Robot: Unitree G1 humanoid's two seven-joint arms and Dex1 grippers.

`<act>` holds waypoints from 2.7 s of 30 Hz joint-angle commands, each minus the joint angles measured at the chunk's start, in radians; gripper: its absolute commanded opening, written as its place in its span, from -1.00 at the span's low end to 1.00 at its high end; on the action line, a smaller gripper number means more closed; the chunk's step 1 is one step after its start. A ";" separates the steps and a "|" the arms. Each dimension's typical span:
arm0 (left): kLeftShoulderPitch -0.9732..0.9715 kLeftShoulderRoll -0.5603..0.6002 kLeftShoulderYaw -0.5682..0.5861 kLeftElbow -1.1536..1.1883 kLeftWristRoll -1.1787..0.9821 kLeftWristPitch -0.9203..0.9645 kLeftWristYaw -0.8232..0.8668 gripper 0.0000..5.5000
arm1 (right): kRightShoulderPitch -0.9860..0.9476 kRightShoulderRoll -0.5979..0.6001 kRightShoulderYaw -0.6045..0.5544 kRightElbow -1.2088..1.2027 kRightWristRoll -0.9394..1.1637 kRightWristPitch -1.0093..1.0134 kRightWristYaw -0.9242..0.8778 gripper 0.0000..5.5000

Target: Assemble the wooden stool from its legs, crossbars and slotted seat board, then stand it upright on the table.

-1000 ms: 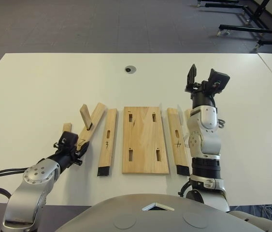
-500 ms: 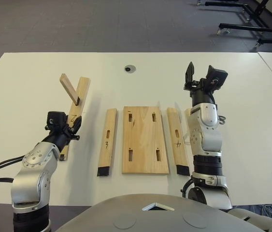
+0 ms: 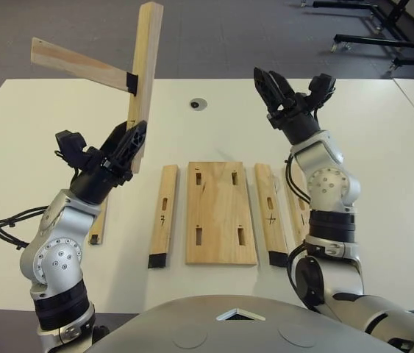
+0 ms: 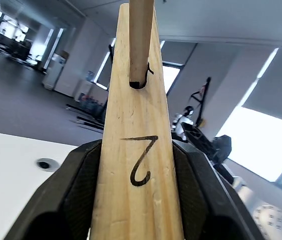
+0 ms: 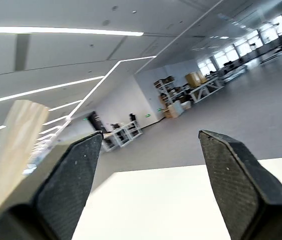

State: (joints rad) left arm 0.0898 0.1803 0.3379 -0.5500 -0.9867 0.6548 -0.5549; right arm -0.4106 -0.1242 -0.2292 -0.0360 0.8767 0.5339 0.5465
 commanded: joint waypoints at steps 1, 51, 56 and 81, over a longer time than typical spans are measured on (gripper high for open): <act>0.012 0.089 -0.016 0.023 -0.145 0.069 -0.117 -0.26 | 0.019 -0.047 0.019 -0.093 0.208 0.168 0.174 0.29; 0.099 0.251 -0.225 0.005 -0.128 0.013 -0.279 -0.26 | 0.037 0.016 0.096 -0.097 0.389 0.319 0.207 0.35; 0.115 0.244 -0.228 0.011 -0.121 0.001 -0.287 -0.26 | 0.035 0.013 0.091 -0.110 0.429 0.342 0.202 0.67; 0.123 0.265 -0.255 0.033 -0.072 -0.010 -0.355 -0.26 | 0.000 0.041 0.142 -0.082 0.338 0.291 0.250 0.96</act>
State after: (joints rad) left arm 0.2089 0.4343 0.0892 -0.4997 -1.0509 0.6377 -0.9195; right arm -0.3878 -0.0748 -0.0819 -0.1121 1.1978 0.8098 0.7934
